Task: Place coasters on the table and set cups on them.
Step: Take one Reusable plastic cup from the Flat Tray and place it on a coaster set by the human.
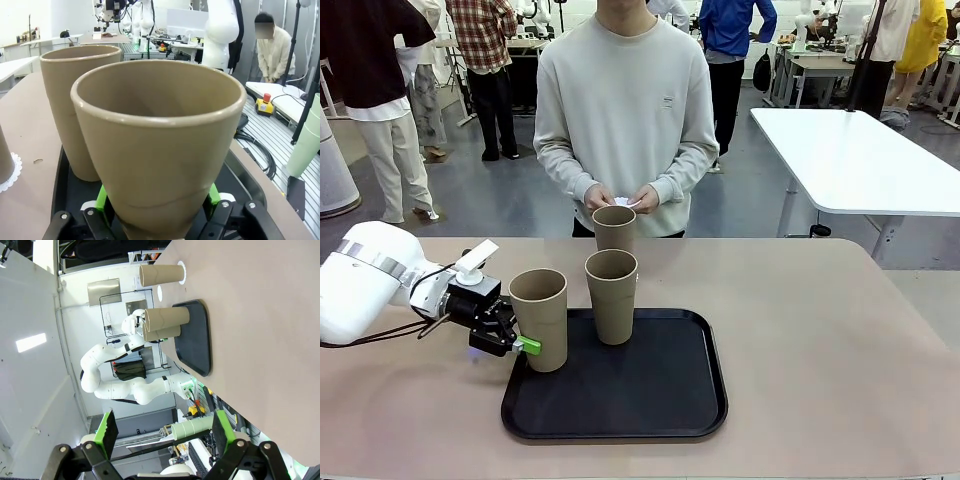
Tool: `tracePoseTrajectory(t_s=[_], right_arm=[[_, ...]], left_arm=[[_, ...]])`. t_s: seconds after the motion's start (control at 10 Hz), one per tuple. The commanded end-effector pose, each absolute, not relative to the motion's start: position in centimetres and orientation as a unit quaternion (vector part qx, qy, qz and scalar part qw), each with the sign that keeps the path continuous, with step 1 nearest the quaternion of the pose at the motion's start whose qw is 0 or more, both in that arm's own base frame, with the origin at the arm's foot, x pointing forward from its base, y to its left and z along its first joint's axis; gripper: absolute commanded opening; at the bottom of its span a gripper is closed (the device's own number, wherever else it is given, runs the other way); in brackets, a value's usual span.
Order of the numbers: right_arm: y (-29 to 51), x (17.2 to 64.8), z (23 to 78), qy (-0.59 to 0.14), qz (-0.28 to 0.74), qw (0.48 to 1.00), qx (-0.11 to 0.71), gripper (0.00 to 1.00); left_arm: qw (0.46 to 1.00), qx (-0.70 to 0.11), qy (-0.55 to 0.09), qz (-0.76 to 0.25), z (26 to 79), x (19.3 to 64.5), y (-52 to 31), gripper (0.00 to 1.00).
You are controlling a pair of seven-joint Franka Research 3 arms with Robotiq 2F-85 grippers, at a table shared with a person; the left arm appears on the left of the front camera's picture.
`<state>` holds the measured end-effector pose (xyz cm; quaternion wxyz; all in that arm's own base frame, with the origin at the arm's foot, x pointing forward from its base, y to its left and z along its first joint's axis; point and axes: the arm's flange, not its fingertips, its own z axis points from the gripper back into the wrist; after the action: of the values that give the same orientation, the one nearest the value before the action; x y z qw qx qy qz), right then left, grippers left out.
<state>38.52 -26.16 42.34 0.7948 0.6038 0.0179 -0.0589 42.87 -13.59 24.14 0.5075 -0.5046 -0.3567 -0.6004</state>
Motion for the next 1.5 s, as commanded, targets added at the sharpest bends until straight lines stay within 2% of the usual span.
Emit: tracePoseTrajectory(t_s=[0.0,0.2,0.5,0.7,1.1,1.2,1.4], right_arm=[[-26.1,38.4,42.4,0.021,-0.058,0.796,0.602,1.00],[-26.1,38.4,42.4,0.021,-0.058,0.796,0.602,1.00],[-26.1,38.4,42.4,0.021,-0.058,0.796,0.602,1.00],[-26.1,38.4,42.4,0.021,-0.058,0.796,0.602,1.00],[-26.1,38.4,42.4,0.021,-0.058,0.796,0.602,1.00],[-26.1,38.4,42.4,0.021,-0.058,0.796,0.602,1.00],[-26.1,38.4,42.4,0.021,-0.058,0.796,0.602,1.00]], left_arm=[[0.534,-0.506,-0.370,-0.568,29.7,41.4,-13.6,0.65],[0.558,-0.490,-0.383,-0.549,37.0,40.3,-13.5,0.65],[0.557,-0.476,-0.395,-0.553,44.7,39.8,-13.8,0.65],[0.561,-0.474,-0.394,-0.552,46.5,39.5,-13.7,0.65],[0.556,-0.473,-0.394,-0.559,46.1,39.7,-13.5,0.65],[0.560,-0.473,-0.391,-0.556,46.3,39.6,-13.4,0.84],[0.556,-0.474,-0.421,-0.538,45.6,45.1,-8.5,0.84]])
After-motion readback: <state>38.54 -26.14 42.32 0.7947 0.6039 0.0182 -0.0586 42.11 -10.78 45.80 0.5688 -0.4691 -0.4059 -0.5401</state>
